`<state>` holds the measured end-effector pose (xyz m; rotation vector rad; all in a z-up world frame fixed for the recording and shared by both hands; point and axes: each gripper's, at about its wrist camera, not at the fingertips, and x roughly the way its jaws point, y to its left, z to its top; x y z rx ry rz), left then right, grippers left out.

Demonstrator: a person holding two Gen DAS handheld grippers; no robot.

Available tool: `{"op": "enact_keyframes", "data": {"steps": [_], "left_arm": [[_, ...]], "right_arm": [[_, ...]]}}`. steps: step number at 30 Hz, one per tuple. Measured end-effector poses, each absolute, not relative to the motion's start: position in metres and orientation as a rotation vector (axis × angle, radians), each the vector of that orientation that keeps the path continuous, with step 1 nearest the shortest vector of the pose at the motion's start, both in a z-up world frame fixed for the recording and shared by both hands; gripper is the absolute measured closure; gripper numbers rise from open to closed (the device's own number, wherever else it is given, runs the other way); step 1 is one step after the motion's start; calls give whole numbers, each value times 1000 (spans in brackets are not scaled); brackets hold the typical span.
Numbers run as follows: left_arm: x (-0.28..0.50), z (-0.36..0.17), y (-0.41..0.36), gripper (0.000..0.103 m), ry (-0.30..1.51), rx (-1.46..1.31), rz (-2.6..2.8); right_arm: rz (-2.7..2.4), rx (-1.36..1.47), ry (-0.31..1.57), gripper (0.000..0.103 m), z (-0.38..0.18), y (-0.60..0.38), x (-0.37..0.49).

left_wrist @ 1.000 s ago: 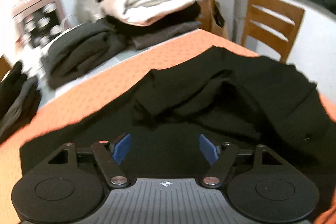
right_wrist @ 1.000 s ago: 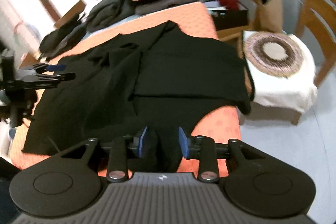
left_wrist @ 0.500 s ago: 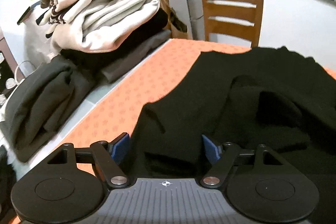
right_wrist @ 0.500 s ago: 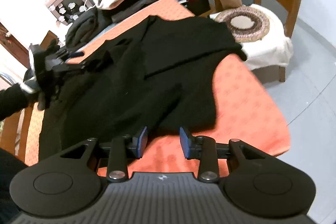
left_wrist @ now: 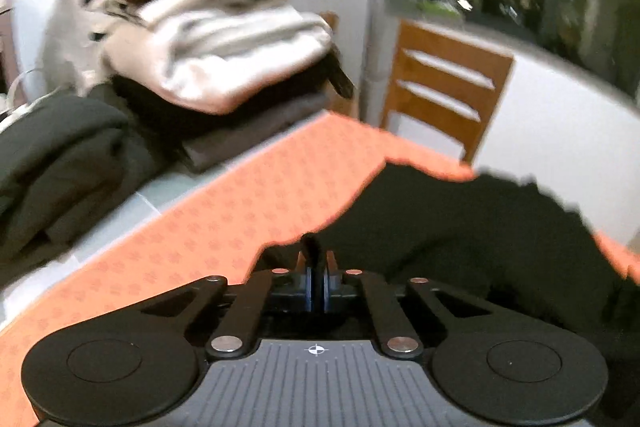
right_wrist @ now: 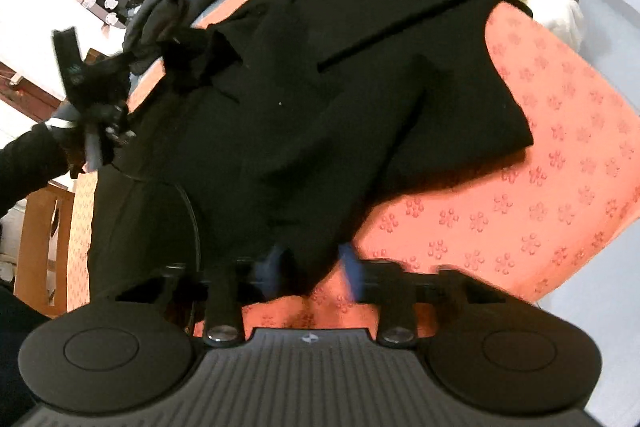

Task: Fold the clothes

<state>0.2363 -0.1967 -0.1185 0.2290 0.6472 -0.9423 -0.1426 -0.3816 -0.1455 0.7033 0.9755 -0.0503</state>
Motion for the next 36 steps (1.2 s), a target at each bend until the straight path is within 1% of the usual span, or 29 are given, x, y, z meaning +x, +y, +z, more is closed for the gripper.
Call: {"op": "enact_keyframes", "data": {"steps": [1, 4, 10, 14, 16, 17, 20, 23, 24, 25, 26, 28, 31, 36], "left_arm": [[239, -109, -192, 96, 652, 191, -918], [245, -81, -178, 96, 655, 117, -851], [256, -59, -156, 96, 679, 179, -715], [263, -44, -142, 96, 694, 219, -626], [264, -50, -139, 96, 708, 224, -625], [264, -53, -137, 96, 714, 228, -624], [265, -65, -140, 96, 709, 272, -616], [270, -77, -141, 94, 723, 266, -612], [271, -80, -141, 91, 729, 254, -620], [271, -81, -141, 76, 739, 233, -641], [270, -81, -140, 56, 749, 212, -661], [262, -78, -139, 41, 748, 191, -688], [249, -76, -136, 36, 778, 166, -726], [214, -77, -133, 36, 839, 94, -790]], "right_arm": [[-46, 692, 979, 99, -144, -380, -143], [-31, 655, 991, 99, -138, -374, -145], [29, 582, 1036, 99, -122, -362, -141], [51, 559, 1067, 95, -119, -358, -136], [40, 538, 1061, 94, -115, -358, -135], [35, 528, 1058, 89, -113, -358, -134], [16, 494, 1047, 81, -107, -361, -134], [6, 476, 1040, 80, -103, -363, -136], [0, 473, 1039, 80, -102, -362, -136], [-6, 470, 1038, 79, -102, -363, -137], [-14, 466, 1035, 79, -100, -366, -138], [-36, 463, 1023, 78, -97, -370, -141], [-62, 461, 1006, 78, -95, -379, -147], [-86, 443, 984, 78, -90, -396, -149]]}}
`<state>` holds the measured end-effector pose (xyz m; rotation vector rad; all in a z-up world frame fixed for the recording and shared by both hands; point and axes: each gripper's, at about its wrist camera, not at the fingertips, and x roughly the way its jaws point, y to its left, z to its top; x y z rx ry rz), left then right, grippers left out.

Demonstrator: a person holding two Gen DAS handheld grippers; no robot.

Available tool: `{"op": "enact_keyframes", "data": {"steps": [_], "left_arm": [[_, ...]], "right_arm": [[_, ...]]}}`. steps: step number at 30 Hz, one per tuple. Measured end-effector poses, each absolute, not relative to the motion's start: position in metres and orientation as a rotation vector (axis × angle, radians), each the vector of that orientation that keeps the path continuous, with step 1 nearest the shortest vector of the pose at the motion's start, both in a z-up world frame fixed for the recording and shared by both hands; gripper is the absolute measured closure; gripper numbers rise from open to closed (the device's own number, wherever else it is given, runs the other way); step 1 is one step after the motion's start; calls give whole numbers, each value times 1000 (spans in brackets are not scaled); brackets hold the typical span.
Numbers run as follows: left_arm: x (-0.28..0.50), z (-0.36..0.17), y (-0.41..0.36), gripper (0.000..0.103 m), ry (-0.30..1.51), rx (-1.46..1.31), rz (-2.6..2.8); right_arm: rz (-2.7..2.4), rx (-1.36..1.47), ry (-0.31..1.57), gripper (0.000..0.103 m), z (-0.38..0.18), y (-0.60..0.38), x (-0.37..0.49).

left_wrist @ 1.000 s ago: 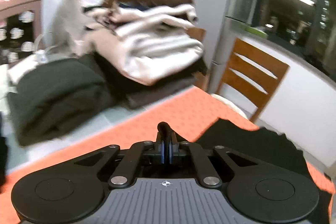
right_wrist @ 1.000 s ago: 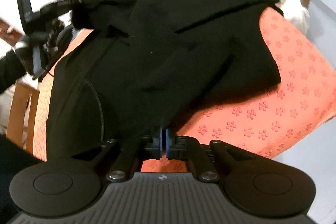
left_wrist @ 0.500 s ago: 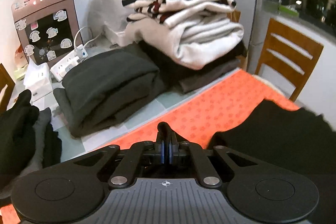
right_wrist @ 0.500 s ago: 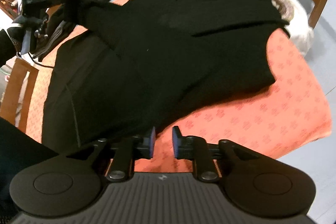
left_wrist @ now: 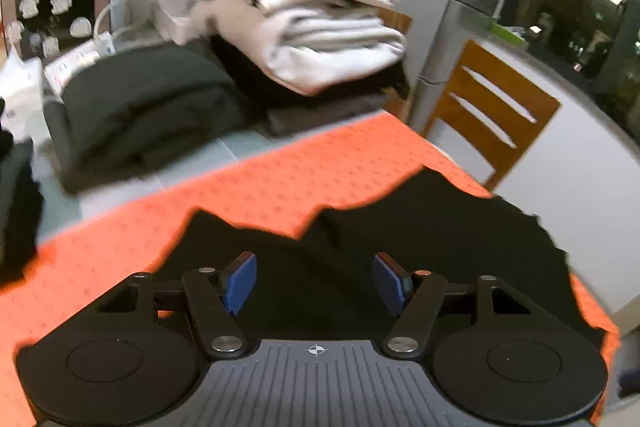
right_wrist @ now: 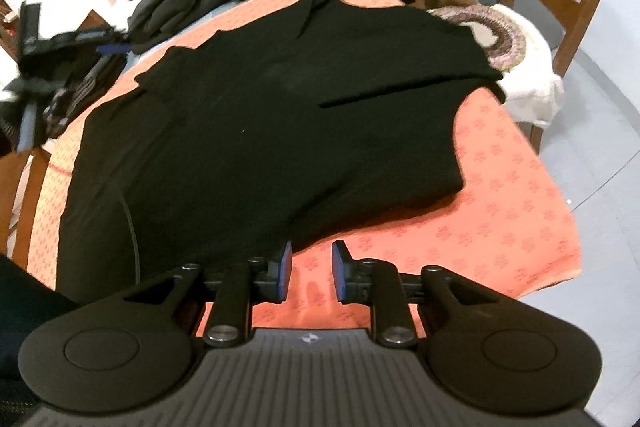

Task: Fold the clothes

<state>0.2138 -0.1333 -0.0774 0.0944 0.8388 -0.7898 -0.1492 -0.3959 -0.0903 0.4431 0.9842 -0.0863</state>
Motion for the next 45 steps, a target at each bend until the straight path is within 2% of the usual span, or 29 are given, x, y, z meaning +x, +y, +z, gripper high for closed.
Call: {"op": "enact_keyframes", "data": {"steps": [18, 20, 33, 36, 37, 38, 39, 40, 45], "left_arm": [[27, -116, -147, 36, 1104, -138, -897], [11, -121, -152, 36, 1123, -160, -885], [-50, -152, -201, 43, 1145, -338, -814], [-54, -159, -206, 53, 1149, -371, -784], [-56, -161, -207, 65, 1151, -385, -770], [-56, -163, -206, 86, 1153, -402, -744], [-57, -165, -205, 95, 1153, -422, -720], [-58, -163, -198, 93, 1131, -464, -714], [-67, -144, -179, 94, 1073, -514, -699]], "right_arm": [[124, 320, 962, 78, -88, -488, -128], [169, 303, 965, 74, -89, -495, -123], [393, 215, 1041, 71, -114, -511, -98], [414, 219, 1049, 71, -121, -515, -92], [424, 226, 1055, 72, -124, -516, -91], [434, 233, 1060, 80, -126, -516, -89], [445, 240, 1065, 89, -127, -516, -89], [454, 242, 1064, 101, -126, -517, -89], [468, 239, 1022, 101, -106, -523, -100]]}}
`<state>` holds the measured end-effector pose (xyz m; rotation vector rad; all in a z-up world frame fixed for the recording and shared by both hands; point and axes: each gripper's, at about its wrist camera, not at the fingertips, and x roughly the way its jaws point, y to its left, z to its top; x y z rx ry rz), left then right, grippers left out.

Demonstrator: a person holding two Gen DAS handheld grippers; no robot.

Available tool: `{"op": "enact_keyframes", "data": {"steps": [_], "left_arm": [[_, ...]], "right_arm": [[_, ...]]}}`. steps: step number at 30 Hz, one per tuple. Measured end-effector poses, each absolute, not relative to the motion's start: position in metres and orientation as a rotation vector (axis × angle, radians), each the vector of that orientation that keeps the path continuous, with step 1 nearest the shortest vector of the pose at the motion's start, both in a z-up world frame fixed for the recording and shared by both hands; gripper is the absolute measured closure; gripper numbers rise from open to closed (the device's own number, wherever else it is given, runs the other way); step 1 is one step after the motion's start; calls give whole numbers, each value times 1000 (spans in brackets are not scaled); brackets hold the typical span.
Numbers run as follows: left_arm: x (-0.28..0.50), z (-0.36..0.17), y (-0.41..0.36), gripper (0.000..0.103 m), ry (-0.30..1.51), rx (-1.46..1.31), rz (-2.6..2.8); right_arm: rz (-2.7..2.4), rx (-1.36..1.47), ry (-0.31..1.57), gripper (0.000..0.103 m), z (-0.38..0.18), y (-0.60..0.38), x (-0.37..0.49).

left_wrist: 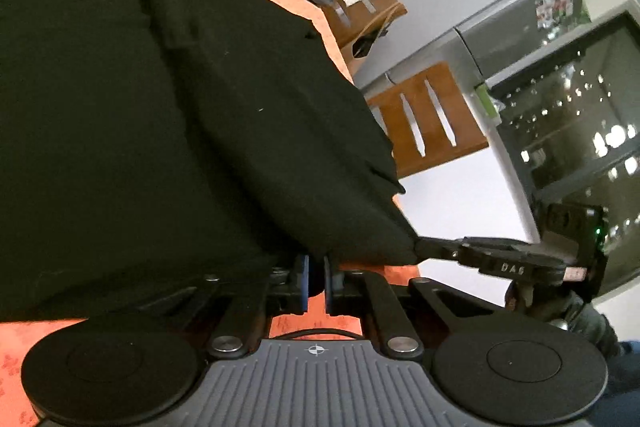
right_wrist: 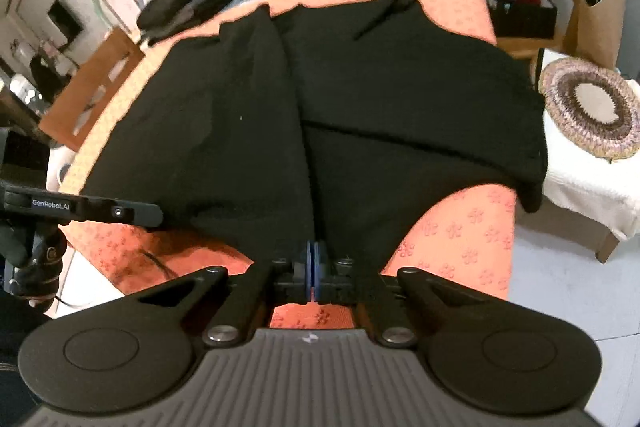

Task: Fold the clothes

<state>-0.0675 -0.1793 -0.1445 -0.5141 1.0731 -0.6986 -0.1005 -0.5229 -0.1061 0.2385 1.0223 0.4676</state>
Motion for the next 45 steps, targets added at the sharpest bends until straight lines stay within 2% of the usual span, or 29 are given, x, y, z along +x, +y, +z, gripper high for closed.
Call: {"op": "enact_keyframes", "data": {"steps": [5, 8, 9, 11, 16, 19, 32, 38, 45], "left_arm": [[-67, -168, -194, 94, 1188, -428, -663], [-64, -166, -199, 92, 1194, -395, -678], [-63, -163, -199, 89, 1191, -386, -691], [-60, -151, -194, 66, 1162, -380, -729], [-36, -116, -168, 54, 1043, -319, -691], [-7, -103, -147, 48, 986, -299, -581], [143, -99, -78, 46, 840, -272, -196], [197, -113, -82, 46, 820, -314, -175], [234, -133, -102, 45, 816, -190, -188]], "right_arm": [[438, 165, 1074, 101, -126, -518, -112], [396, 112, 1072, 101, -136, -511, -118], [384, 105, 1065, 100, -134, -510, -121], [360, 92, 1051, 90, -128, -507, -126], [298, 118, 991, 76, -103, -511, -143], [256, 167, 960, 73, -89, -511, -153], [-19, 392, 851, 70, -61, -484, -184], [-159, 477, 801, 69, -58, -469, -196], [-247, 520, 775, 69, -56, -449, -199]]}}
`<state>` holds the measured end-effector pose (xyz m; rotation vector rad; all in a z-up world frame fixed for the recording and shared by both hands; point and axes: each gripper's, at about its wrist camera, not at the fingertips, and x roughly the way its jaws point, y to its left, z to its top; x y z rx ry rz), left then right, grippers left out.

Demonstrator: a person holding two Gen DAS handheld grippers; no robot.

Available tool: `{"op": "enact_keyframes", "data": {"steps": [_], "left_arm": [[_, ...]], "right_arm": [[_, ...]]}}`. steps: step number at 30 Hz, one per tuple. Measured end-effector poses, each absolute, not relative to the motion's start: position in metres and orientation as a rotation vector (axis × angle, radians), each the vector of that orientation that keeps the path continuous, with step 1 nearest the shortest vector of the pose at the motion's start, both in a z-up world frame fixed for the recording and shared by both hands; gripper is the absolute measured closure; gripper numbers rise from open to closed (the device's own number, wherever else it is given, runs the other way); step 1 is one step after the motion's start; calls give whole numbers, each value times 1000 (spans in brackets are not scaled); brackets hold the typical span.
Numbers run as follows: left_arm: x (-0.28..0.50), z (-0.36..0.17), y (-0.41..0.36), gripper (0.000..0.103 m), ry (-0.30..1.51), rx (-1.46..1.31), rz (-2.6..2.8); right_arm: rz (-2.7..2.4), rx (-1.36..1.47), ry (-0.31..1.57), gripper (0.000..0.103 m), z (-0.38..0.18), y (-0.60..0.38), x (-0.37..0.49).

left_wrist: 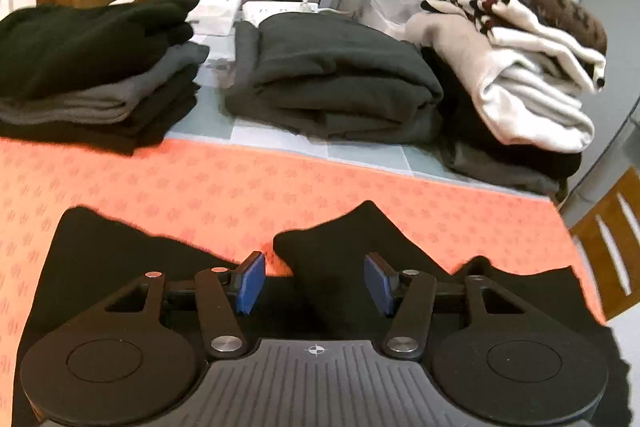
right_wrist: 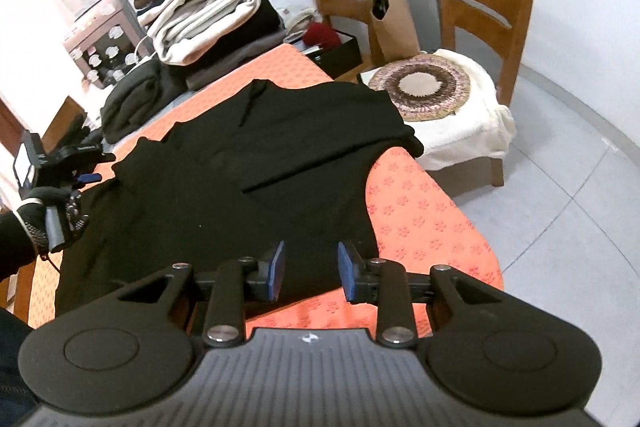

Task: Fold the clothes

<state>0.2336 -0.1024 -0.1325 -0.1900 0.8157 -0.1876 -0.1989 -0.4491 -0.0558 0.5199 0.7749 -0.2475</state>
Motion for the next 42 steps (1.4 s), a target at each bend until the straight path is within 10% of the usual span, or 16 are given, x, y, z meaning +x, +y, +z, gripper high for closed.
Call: {"op": "enact_keyframes", "data": {"steps": [10, 14, 42], "left_arm": [[259, -157, -107, 48, 836, -122, -143], [261, -158, -105, 93, 815, -122, -170], [102, -52, -342, 94, 548, 40, -413]], "right_arm": [[-269, 518, 772, 69, -50, -437, -196], [-270, 519, 778, 69, -51, -437, -196], [-32, 433, 773, 67, -55, -600, -207]]}}
